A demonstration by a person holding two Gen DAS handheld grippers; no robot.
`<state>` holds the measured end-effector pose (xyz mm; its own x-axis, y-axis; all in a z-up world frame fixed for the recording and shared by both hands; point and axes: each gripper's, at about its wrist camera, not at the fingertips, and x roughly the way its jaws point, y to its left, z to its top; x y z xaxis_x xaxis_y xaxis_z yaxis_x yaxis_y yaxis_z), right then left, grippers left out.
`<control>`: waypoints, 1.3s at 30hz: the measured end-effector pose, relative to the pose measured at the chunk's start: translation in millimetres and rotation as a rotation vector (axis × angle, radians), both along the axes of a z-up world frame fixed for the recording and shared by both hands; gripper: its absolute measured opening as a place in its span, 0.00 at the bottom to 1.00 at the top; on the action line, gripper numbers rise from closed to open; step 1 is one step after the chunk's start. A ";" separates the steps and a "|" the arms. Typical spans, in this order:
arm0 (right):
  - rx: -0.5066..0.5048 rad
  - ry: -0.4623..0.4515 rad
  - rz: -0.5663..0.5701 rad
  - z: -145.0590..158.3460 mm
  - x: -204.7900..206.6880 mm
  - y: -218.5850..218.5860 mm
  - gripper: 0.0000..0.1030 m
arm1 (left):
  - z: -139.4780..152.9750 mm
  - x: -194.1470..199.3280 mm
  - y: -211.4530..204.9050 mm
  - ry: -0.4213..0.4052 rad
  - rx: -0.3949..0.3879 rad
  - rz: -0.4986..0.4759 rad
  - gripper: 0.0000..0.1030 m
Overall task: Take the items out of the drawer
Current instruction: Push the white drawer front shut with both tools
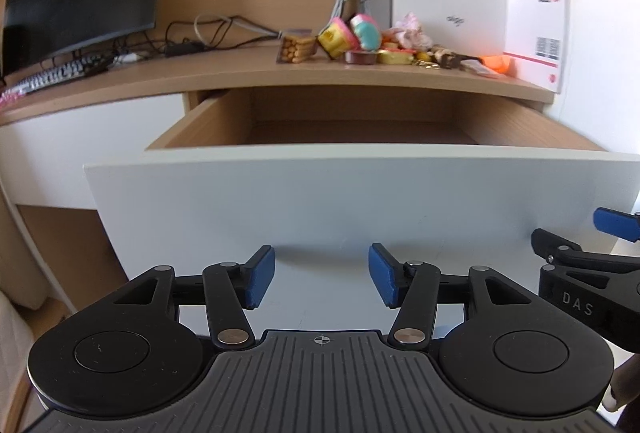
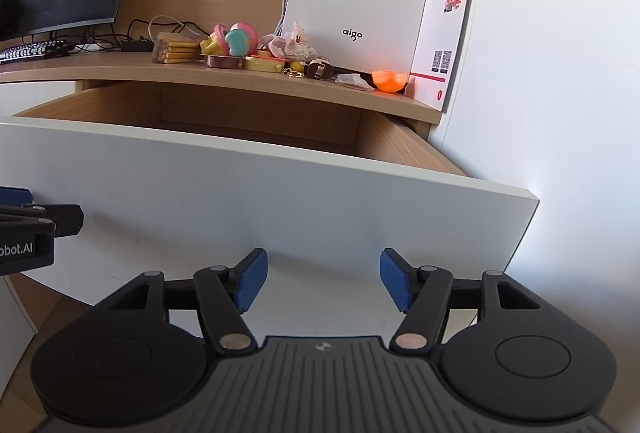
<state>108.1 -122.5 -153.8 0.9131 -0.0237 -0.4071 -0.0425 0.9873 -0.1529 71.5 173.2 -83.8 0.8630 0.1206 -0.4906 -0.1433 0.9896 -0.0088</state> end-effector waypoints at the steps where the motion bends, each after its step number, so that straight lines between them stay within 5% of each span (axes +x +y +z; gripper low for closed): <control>1: -0.009 -0.002 -0.003 -0.1 6.2 1.4 0.63 | -0.7 7.0 2.8 0.007 -0.011 0.005 0.55; 9: 0.041 0.034 -0.045 3.2 61.6 5.6 0.63 | -4.2 64.4 9.9 0.032 -0.016 -0.038 0.73; 18: 0.082 0.033 -0.090 4.1 121.1 9.3 0.63 | -1.5 117.6 27.9 0.023 -0.004 -0.042 0.75; 25: 0.082 0.045 -0.110 2.8 156.6 17.7 0.63 | -6.7 154.0 33.4 0.022 -0.040 -0.047 0.97; 39: 0.072 0.077 -0.159 -0.3 196.4 22.0 0.70 | -9.7 184.8 40.1 0.045 -0.064 0.001 1.00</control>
